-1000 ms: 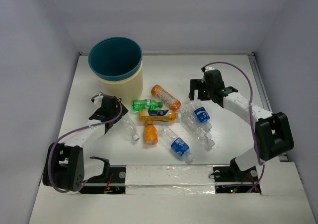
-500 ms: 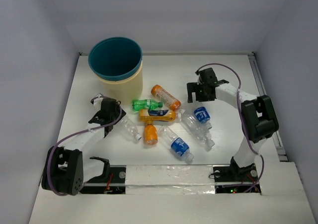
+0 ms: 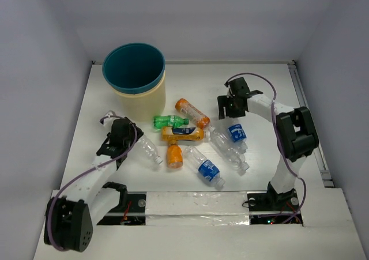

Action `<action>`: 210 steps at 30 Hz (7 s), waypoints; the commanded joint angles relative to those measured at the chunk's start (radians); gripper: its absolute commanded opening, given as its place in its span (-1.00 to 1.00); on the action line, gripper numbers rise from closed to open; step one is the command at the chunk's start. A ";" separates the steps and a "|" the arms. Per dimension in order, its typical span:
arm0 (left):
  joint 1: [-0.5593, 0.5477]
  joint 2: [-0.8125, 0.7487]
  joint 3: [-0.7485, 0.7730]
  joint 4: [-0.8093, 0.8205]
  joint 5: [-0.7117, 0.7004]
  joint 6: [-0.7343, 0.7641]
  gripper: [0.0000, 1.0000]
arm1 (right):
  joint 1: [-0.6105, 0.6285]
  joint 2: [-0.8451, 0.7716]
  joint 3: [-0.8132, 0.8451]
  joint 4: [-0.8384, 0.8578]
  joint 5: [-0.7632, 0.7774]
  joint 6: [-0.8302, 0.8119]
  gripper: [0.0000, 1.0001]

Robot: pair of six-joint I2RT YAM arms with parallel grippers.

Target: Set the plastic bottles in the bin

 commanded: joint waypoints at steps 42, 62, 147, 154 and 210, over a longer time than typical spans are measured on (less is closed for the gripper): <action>-0.007 0.436 1.172 0.049 -0.441 0.471 0.03 | 0.210 -0.776 0.042 0.428 -0.188 0.332 0.34; -0.051 -0.315 0.247 -0.076 0.087 0.078 0.08 | 0.377 0.012 0.913 0.677 -0.038 0.437 0.38; -0.739 -0.081 0.788 -0.347 -0.500 0.162 -0.47 | 0.690 -0.535 -0.522 0.369 0.044 0.343 0.10; -0.470 0.189 1.041 -0.217 -0.405 0.328 -0.44 | 0.690 -0.734 -0.578 0.442 0.010 0.375 0.07; -0.174 -0.651 0.042 -0.100 0.133 0.063 0.42 | 0.474 0.496 1.227 0.741 0.255 0.251 0.18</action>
